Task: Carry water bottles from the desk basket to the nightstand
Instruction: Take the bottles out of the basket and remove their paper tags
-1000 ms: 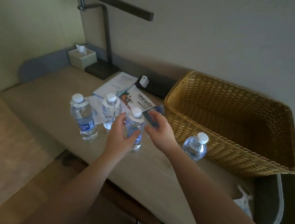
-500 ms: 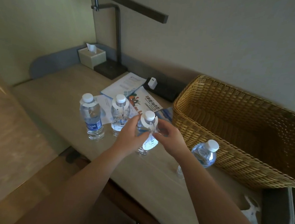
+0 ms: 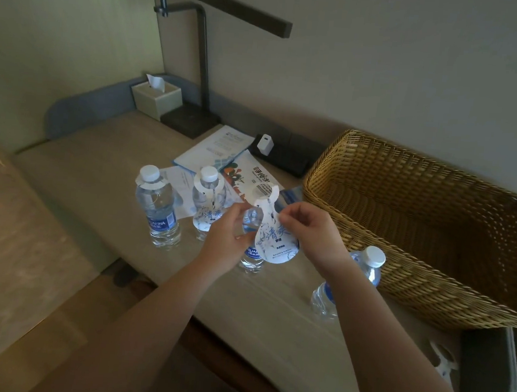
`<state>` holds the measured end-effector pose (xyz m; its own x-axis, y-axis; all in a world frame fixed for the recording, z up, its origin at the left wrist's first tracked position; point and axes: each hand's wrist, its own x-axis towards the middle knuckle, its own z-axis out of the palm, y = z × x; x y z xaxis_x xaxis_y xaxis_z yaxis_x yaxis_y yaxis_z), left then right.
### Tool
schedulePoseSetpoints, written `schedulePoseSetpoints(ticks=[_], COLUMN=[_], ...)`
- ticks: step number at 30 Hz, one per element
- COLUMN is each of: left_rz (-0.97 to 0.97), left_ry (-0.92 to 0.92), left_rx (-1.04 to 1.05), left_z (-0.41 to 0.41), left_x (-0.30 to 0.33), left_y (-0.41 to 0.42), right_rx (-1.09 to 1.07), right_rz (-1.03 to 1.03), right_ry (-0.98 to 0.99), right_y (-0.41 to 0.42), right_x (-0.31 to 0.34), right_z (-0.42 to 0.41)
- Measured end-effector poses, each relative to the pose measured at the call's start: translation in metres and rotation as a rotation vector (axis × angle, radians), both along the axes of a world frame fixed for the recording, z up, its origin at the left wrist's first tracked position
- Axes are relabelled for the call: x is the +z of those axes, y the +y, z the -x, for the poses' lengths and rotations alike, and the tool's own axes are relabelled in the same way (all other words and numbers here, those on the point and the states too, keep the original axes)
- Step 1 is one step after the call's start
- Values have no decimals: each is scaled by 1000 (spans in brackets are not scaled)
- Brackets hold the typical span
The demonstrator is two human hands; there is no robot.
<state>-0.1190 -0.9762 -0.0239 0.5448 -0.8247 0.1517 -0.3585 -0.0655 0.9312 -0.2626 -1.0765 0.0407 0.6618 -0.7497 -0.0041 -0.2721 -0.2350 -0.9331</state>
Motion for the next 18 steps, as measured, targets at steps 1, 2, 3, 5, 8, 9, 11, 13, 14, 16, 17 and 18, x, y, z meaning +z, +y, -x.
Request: schedulePoseSetpoints(ticks=[1, 2, 3, 5, 8, 9, 11, 13, 14, 16, 17, 18], left_rz=[0, -4, -11, -23, -20, -14, -3, -2, -1, -1, -1, -1], left_ry=[2, 5, 5, -22, -77, -84, -90, -99, -108, -124, -127, -127], left_rx=[-2, -2, 1, 13, 33, 39, 45, 43, 34, 2, -15, -28], left_z=[1, 2, 3, 7, 14, 16, 21, 27, 30, 36, 40, 43], left_x=[0, 0, 1, 2, 2, 2, 0, -1, -2, -3, -4, -5], left_y=[0, 0, -1, -2, -3, -4, -7, -11, -13, -18, -20, -22], right_rx=[-12, -34, -61, -116, -204, -233, -298, -381, -428, -531, -591, -649], right_rz=[-4, 2, 9, 25, 37, 38, 43, 44, 42, 34, 21, 0], right_ry=[-21, -41, -62, -101, -175, -202, -244, -283, -289, -263, -238, -207], right_y=[1, 1, 2, 1, 0, -1, 1, 3, 5, 11, 13, 16], right_x=[4, 7, 11, 17, 24, 26, 29, 28, 26, 15, 7, -3], right_z=[-1, -1, 0, 7, 31, 43, 71, 104, 121, 154, 170, 185])
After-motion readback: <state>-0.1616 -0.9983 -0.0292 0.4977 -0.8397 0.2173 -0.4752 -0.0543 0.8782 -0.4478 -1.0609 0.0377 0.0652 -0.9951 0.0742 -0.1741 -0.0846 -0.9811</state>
